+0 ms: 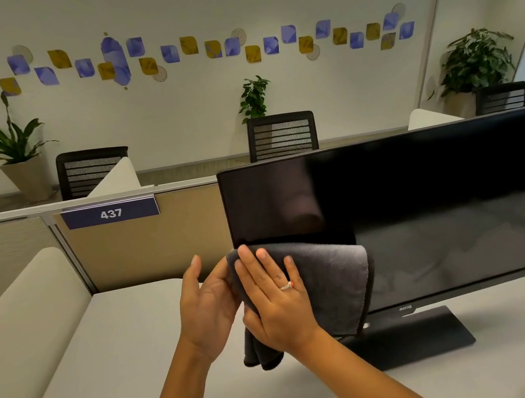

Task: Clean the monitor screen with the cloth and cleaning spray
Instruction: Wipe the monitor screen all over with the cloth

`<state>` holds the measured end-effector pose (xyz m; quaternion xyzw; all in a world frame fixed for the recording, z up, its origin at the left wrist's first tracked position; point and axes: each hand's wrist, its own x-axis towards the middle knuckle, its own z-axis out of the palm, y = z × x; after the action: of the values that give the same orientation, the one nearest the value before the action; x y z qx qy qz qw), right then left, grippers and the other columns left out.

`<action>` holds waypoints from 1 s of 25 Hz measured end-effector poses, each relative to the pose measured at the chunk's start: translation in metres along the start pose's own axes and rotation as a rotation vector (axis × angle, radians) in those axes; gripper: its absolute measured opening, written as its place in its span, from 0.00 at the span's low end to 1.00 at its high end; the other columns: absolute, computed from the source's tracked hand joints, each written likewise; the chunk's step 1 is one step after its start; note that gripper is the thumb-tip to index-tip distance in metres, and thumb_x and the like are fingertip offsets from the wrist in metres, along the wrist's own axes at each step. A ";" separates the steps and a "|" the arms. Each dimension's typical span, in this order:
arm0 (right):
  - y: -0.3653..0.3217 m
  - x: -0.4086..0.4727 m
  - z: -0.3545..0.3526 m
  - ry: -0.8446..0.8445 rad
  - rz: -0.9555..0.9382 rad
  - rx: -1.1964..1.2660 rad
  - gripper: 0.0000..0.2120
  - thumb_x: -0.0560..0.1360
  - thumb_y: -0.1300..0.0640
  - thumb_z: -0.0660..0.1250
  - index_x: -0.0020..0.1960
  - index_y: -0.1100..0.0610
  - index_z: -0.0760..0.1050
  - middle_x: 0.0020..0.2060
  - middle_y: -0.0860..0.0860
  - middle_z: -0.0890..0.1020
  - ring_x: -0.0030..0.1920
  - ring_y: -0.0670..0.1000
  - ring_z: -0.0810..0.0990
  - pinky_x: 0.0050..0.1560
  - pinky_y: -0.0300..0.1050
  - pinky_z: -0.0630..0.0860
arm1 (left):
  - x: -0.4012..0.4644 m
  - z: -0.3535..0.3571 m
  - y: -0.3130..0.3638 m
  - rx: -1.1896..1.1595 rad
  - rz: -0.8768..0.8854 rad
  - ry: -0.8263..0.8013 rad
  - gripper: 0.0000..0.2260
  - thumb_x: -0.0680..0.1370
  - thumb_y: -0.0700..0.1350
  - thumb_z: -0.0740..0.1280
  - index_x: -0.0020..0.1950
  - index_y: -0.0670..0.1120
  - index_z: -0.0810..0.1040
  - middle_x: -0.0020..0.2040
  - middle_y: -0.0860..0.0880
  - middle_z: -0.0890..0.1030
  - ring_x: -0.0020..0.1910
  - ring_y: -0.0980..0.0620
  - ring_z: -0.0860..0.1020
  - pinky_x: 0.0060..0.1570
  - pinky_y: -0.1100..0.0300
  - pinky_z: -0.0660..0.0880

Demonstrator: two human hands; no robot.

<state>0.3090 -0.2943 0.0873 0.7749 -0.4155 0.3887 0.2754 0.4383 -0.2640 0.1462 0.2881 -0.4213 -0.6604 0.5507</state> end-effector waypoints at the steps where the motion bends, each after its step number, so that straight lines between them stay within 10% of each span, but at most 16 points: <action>1: 0.000 -0.012 0.003 -0.031 -0.008 -0.022 0.28 0.78 0.48 0.51 0.76 0.54 0.53 0.77 0.50 0.50 0.76 0.52 0.53 0.75 0.55 0.43 | 0.000 -0.001 0.000 0.006 -0.008 0.004 0.29 0.76 0.64 0.45 0.65 0.50 0.73 0.65 0.50 0.77 0.64 0.52 0.74 0.56 0.62 0.75; 11: -0.003 -0.070 0.009 -0.205 -0.015 -0.078 0.35 0.74 0.47 0.57 0.77 0.54 0.49 0.77 0.49 0.47 0.76 0.50 0.49 0.75 0.52 0.39 | 0.002 0.004 -0.005 0.151 0.010 0.034 0.26 0.75 0.64 0.46 0.66 0.54 0.69 0.67 0.56 0.74 0.65 0.55 0.73 0.57 0.65 0.73; 25: 0.031 0.053 -0.034 0.206 0.226 0.065 0.30 0.76 0.52 0.54 0.76 0.58 0.51 0.75 0.52 0.53 0.76 0.54 0.49 0.74 0.58 0.46 | 0.003 0.005 -0.008 0.085 0.027 0.050 0.25 0.80 0.59 0.45 0.68 0.50 0.70 0.66 0.52 0.76 0.65 0.54 0.73 0.59 0.61 0.73</action>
<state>0.2883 -0.3066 0.1529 0.6877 -0.4569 0.5079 0.2456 0.4297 -0.2654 0.1417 0.3222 -0.4390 -0.6270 0.5571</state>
